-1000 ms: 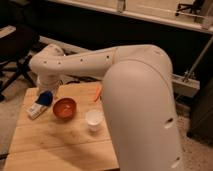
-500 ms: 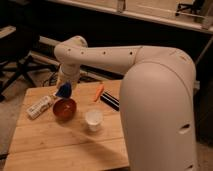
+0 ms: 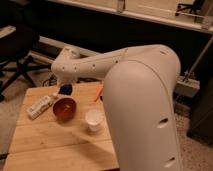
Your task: Place the white sponge in the ceramic bowl
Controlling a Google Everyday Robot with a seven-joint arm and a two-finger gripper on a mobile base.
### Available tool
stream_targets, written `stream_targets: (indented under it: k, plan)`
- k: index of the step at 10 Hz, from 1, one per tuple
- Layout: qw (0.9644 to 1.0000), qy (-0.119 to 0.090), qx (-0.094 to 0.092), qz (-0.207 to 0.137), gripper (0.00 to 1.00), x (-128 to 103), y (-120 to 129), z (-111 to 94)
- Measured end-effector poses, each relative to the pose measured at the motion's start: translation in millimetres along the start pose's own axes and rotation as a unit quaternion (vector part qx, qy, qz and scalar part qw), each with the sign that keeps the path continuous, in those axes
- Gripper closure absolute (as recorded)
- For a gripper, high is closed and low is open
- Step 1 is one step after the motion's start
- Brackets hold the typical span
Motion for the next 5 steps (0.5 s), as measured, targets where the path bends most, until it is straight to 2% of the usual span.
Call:
stream_targets:
  k: [1, 2, 3, 5]
  plan:
    - [0.9999, -0.010, -0.006, -0.009, 0.86, 10.8, 19.9, 14.5]
    - [0.9998, -0.015, -0.002, -0.011, 0.78, 21.9, 28.6, 26.6]
    - [0.9998, -0.019, 0.003, -0.006, 0.75, 25.9, 29.0, 30.3]
    - [0.9992, -0.034, 0.011, 0.020, 0.75, 20.0, 20.4, 30.6]
